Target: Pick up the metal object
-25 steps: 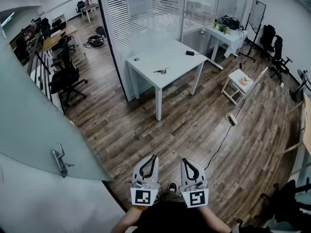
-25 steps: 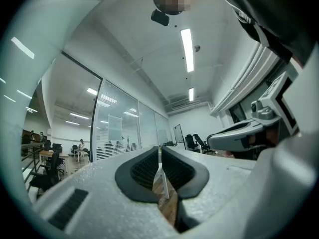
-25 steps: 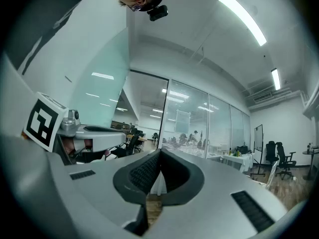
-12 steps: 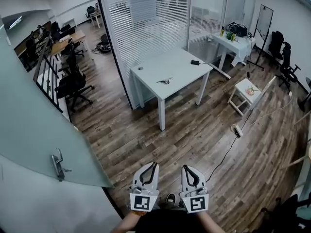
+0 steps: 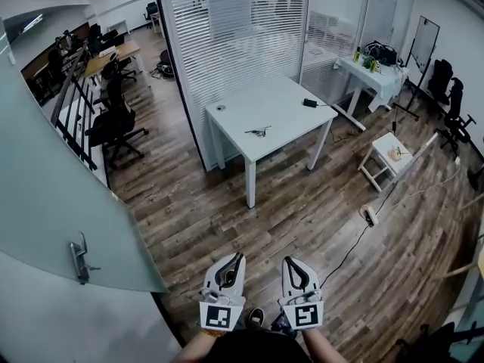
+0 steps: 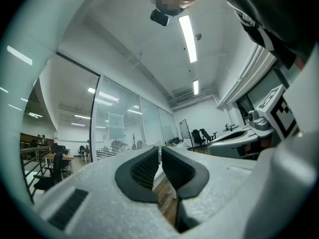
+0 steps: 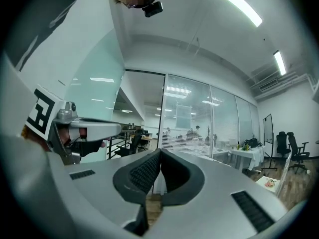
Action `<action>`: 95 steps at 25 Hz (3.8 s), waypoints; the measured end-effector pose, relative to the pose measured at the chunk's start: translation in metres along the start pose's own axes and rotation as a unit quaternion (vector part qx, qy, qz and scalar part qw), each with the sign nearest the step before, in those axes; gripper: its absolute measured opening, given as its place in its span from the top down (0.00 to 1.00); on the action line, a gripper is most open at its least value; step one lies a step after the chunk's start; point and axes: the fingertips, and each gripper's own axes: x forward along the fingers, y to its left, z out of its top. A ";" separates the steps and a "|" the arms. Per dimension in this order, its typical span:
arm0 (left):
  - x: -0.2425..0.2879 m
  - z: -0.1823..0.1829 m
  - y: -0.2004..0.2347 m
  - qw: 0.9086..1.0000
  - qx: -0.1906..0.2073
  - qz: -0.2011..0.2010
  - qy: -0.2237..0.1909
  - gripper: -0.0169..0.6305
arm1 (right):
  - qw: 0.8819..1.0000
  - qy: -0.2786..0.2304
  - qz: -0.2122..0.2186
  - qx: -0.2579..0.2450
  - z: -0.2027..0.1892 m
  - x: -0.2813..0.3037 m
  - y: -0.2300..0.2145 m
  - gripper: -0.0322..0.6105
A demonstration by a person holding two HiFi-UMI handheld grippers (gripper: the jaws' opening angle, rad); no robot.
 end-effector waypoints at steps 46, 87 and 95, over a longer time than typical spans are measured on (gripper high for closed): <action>0.495 -0.054 0.275 0.999 0.008 0.045 0.028 0.92 | 1.000 0.019 -0.011 0.016 -0.006 0.546 -0.289 0.94; 0.603 -0.100 0.384 1.000 -0.010 0.025 0.017 0.92 | 0.977 0.162 -0.105 0.085 -0.163 0.690 -0.396 0.94; 0.594 -0.105 0.394 0.999 -0.014 0.034 0.020 0.92 | 0.976 0.184 -0.084 0.076 -0.180 0.701 -0.370 0.94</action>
